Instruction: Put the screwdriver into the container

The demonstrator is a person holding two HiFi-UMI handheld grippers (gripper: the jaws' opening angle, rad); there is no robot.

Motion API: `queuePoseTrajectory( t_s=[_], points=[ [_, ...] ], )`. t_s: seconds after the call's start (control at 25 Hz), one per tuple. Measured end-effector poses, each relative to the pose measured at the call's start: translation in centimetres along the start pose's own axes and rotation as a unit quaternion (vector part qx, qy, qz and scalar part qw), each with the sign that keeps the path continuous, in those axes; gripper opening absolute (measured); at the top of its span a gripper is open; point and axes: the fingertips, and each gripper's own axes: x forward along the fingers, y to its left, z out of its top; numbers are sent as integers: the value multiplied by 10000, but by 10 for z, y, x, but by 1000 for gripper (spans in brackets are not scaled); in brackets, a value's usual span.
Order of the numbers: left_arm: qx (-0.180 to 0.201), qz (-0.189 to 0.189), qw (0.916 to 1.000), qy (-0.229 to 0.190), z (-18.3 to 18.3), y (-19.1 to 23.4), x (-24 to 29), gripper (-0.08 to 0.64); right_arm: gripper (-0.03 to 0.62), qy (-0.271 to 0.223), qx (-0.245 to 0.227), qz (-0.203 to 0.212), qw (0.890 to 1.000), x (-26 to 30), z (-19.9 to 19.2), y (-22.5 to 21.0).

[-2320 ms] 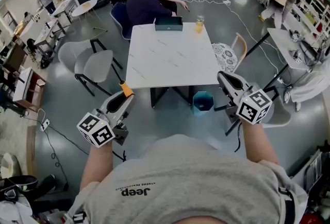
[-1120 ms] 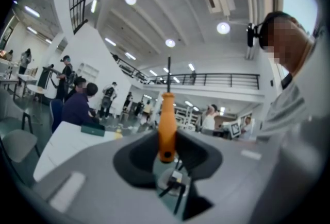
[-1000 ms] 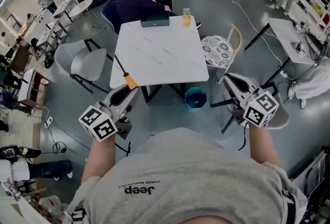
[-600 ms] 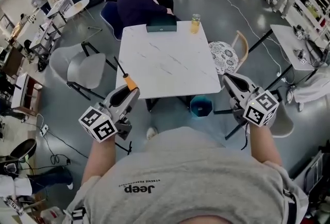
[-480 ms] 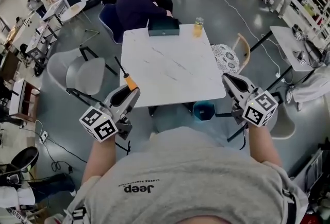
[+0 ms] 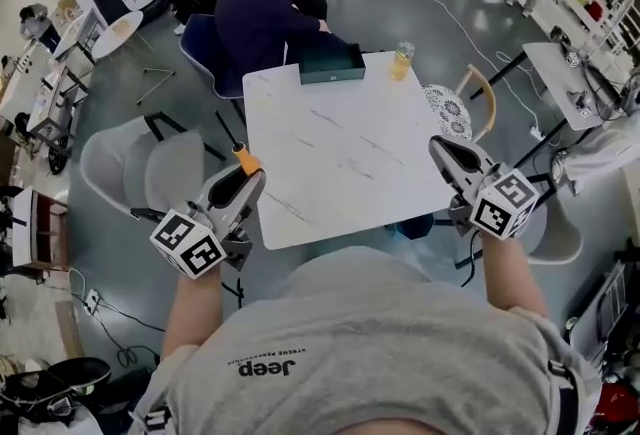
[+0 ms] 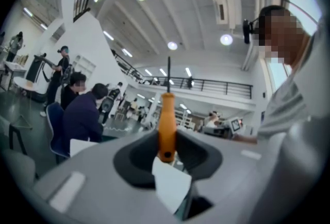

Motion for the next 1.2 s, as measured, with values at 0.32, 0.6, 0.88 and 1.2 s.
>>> queuePoseTrajectory(
  t_s=[0.32, 0.6, 0.88, 1.2],
  points=[
    [-299, 149, 9994, 56, 5, 44, 13, 110, 8, 206, 19, 153, 9997, 56, 15, -20],
    [-183, 732, 9970, 153, -4, 67, 56, 110, 9, 184, 61, 698, 9974, 101, 5, -86],
    [-378, 1590, 9865, 133, -2, 93, 136, 110, 8, 146, 417, 1378, 9895, 146, -2, -186],
    [-337, 1710, 9836, 465, -15, 133, 167, 110, 8, 75, 612, 1432, 9878, 196, -25, -213]
  ],
)
